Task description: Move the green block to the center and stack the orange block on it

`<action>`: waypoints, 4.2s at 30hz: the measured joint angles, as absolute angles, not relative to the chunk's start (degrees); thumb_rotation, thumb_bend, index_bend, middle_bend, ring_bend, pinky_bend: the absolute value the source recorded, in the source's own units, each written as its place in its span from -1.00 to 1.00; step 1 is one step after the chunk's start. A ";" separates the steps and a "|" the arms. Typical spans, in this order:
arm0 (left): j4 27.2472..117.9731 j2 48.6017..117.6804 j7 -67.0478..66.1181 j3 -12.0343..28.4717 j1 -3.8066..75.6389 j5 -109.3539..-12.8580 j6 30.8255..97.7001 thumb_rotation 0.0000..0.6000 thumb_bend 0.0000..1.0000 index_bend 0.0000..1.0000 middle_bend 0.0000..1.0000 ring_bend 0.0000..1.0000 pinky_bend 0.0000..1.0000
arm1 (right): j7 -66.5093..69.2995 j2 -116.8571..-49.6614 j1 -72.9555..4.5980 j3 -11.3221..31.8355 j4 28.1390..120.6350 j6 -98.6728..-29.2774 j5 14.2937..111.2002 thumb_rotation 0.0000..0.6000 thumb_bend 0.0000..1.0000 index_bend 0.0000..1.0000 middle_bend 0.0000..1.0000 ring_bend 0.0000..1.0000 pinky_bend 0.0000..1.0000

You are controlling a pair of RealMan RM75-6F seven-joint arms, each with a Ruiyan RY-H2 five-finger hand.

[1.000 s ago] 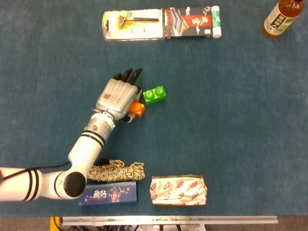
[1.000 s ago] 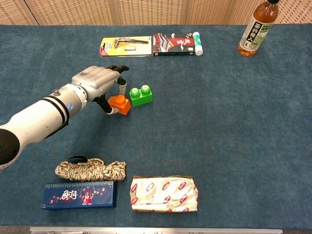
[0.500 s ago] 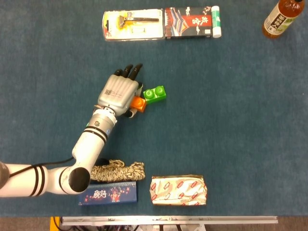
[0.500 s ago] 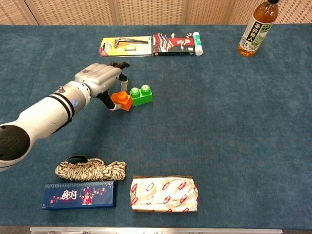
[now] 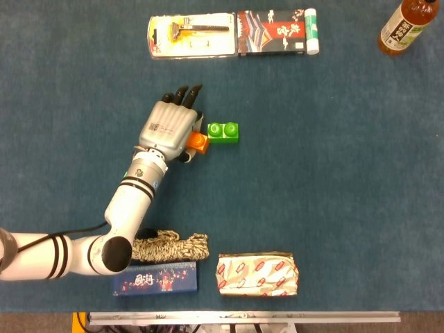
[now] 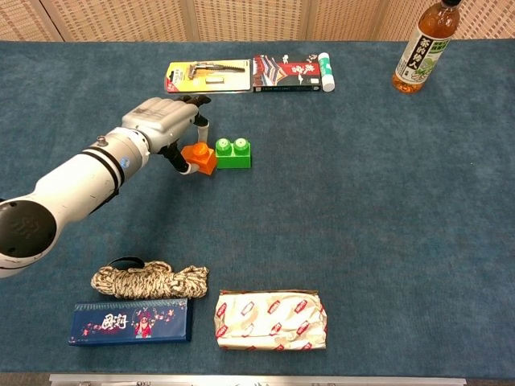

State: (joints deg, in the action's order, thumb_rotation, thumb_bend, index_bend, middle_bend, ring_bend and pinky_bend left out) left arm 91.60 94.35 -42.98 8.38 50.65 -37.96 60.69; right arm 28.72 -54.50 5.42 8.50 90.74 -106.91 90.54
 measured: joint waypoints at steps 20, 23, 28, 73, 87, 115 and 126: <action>89.56 94.93 -45.05 8.83 51.59 -37.23 63.13 1.00 -0.48 0.07 -0.97 -1.00 -0.68 | 29.37 -54.47 5.41 8.76 90.82 -106.48 90.39 1.00 -0.43 -0.39 -0.59 -1.00 -0.96; 90.63 94.22 -46.29 8.77 51.53 -36.93 64.43 1.00 -0.48 0.07 -0.97 -1.00 -0.68 | 29.28 -54.53 5.38 8.76 90.85 -106.44 90.46 1.00 -0.44 -0.39 -0.59 -1.00 -0.96; 93.06 92.97 -48.14 8.94 51.65 -36.38 65.93 1.00 -0.48 0.08 -0.97 -1.00 -0.68 | 29.06 -54.58 5.32 8.72 90.90 -106.31 90.61 1.00 -0.44 -0.39 -0.59 -1.00 -0.96; 90.30 91.24 -39.71 11.14 60.62 -34.13 53.52 1.00 -0.48 0.11 -0.97 -1.00 -0.68 | 29.59 -54.28 4.84 8.49 90.81 -104.84 90.67 1.00 -0.44 -0.39 -0.59 -1.00 -0.96; 88.98 92.44 -41.57 10.68 62.56 -29.90 55.27 1.00 -0.48 0.11 -0.97 -1.00 -0.68 | 29.14 -54.26 4.51 8.35 91.00 -104.19 90.66 1.00 -0.43 -0.39 -0.59 -1.00 -0.96; 87.66 93.63 -41.69 9.86 63.74 -27.55 55.12 1.00 -0.48 0.12 -0.97 -1.00 -0.68 | 29.18 -54.10 4.32 8.27 91.17 -103.89 90.57 1.00 -0.43 -0.39 -0.59 -1.00 -0.96; 86.79 95.05 -42.81 9.06 64.36 -27.38 55.22 1.00 -0.48 0.12 -0.97 -1.00 -0.68 | 29.43 -54.25 4.51 8.14 90.93 -104.17 90.68 1.00 -0.43 -0.39 -0.59 -1.00 -0.96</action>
